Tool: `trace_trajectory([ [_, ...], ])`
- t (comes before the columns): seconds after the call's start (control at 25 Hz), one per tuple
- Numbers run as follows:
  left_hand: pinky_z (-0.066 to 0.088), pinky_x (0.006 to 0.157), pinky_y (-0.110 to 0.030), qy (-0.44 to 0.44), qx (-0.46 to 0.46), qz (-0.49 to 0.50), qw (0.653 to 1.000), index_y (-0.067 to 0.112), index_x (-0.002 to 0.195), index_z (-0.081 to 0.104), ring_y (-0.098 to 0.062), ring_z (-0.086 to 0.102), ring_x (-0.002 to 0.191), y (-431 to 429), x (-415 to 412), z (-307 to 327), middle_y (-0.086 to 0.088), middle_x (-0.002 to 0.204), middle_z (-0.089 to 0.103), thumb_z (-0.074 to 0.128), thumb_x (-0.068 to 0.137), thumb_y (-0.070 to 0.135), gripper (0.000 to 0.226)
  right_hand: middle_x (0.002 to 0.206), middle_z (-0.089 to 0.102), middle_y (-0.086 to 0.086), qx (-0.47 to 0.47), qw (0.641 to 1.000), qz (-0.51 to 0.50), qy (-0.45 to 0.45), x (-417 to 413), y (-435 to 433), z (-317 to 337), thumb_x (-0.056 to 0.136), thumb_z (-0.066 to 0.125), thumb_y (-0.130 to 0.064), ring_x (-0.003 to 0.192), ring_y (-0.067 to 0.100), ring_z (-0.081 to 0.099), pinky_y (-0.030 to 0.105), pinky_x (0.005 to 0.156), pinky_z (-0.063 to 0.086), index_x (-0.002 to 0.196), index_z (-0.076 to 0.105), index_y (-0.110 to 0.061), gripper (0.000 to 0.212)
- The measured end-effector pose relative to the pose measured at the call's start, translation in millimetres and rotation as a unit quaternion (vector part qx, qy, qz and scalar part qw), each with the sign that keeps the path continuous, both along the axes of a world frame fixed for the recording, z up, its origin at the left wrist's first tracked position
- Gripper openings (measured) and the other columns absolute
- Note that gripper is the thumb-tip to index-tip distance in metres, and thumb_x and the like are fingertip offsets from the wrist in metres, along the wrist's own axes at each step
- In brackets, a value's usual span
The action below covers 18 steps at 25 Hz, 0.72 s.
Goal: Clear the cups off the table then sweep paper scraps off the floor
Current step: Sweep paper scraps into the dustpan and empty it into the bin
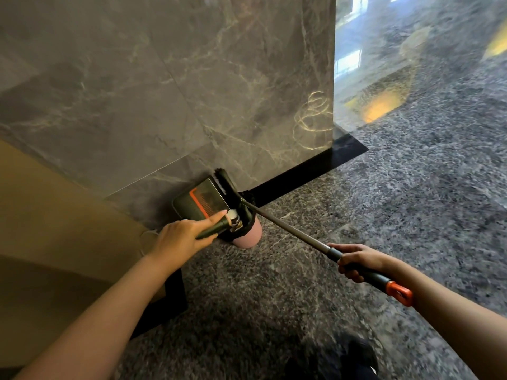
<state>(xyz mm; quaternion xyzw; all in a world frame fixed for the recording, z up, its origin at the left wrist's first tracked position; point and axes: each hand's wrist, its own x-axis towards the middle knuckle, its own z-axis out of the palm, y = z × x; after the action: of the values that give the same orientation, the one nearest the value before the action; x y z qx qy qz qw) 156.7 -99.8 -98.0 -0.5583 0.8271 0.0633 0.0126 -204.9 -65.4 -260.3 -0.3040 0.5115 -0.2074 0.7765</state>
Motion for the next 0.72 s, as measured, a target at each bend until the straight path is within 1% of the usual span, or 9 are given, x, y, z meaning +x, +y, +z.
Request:
trace_trajectory([
  [0.08,0.049,0.077,-0.038,-0.009,0.006,0.009,1.000,0.042,0.140,0.012,-0.025,0.063,0.085,0,2,4,-0.007,0.089,0.067,0.059,0.090,0.036,0.069,0.056,0.050,0.011,-0.003,1.000,0.006,0.004,0,1,1,0.089,0.036,0.014,0.032,0.012,0.042,0.016,0.031,0.035,0.139,0.039,-0.017,0.059],
  [0.16,0.049,0.077,-0.040,0.015,0.011,0.038,0.999,0.039,0.141,0.013,-0.026,0.063,0.083,3,5,8,-0.009,0.087,0.065,0.060,0.090,0.033,0.070,0.056,0.050,0.011,-0.005,1.000,0.009,0.006,0,2,2,0.089,0.036,0.013,0.032,0.012,0.042,0.016,0.032,0.035,0.138,0.039,-0.018,0.058],
  [0.24,0.048,0.075,-0.037,0.015,0.010,0.035,0.999,0.038,0.142,0.013,-0.024,0.062,0.079,8,8,8,-0.006,0.084,0.064,0.060,0.091,0.032,0.069,0.056,0.050,0.011,-0.006,1.000,0.010,0.007,0,4,3,0.089,0.036,0.013,0.032,0.012,0.043,0.016,0.031,0.035,0.137,0.039,-0.020,0.059],
  [0.32,0.047,0.074,-0.034,-0.015,0.014,0.017,1.000,0.037,0.144,0.013,-0.021,0.061,0.079,16,9,7,-0.002,0.084,0.062,0.057,0.092,0.035,0.068,0.054,0.051,0.010,-0.004,1.000,0.015,0.008,1,5,3,0.089,0.036,0.013,0.032,0.012,0.043,0.017,0.031,0.035,0.136,0.039,-0.022,0.058],
  [0.44,0.049,0.079,-0.033,-0.090,-0.007,-0.028,0.996,0.038,0.143,0.003,-0.018,0.063,0.084,26,7,-2,0.001,0.089,0.063,0.049,0.094,0.044,0.067,0.052,0.052,0.007,-0.004,1.000,0.016,0.001,0,7,4,0.090,0.037,0.013,0.033,0.011,0.043,0.017,0.032,0.035,0.133,0.038,-0.025,0.058],
  [0.52,0.048,0.081,-0.033,-0.078,-0.019,-0.023,0.997,0.038,0.143,0.003,-0.019,0.064,0.086,25,6,-1,0.001,0.090,0.064,0.050,0.094,0.044,0.068,0.051,0.052,0.006,-0.002,1.000,0.017,-0.007,1,9,4,0.091,0.040,0.012,0.033,0.011,0.042,0.017,0.032,0.035,0.132,0.038,-0.026,0.056],
  [0.6,0.048,0.080,-0.034,-0.069,-0.017,-0.017,0.997,0.039,0.143,0.005,-0.020,0.063,0.085,25,5,0,0.000,0.088,0.063,0.051,0.094,0.041,0.068,0.051,0.051,0.006,0.000,1.000,0.018,-0.005,3,8,5,0.090,0.041,0.013,0.032,0.011,0.042,0.016,0.031,0.035,0.125,0.043,-0.024,0.050],
  [0.64,0.048,0.080,-0.036,-0.049,-0.004,0.001,0.999,0.037,0.143,0.006,-0.022,0.063,0.085,25,6,3,-0.002,0.088,0.063,0.053,0.093,0.039,0.069,0.052,0.049,0.007,0.001,1.000,0.021,0.003,5,8,5,0.090,0.041,0.013,0.032,0.011,0.041,0.016,0.031,0.034,0.119,0.047,-0.018,0.043],
  [0.72,0.049,0.076,-0.038,0.032,0.003,0.053,0.998,0.034,0.143,0.012,-0.025,0.064,0.084,24,5,10,-0.007,0.086,0.065,0.060,0.091,0.031,0.070,0.050,0.046,0.007,0.005,0.999,0.035,0.030,8,8,7,0.089,0.041,0.013,0.030,0.011,0.040,0.015,0.031,0.033,0.100,0.050,-0.004,0.022],
])
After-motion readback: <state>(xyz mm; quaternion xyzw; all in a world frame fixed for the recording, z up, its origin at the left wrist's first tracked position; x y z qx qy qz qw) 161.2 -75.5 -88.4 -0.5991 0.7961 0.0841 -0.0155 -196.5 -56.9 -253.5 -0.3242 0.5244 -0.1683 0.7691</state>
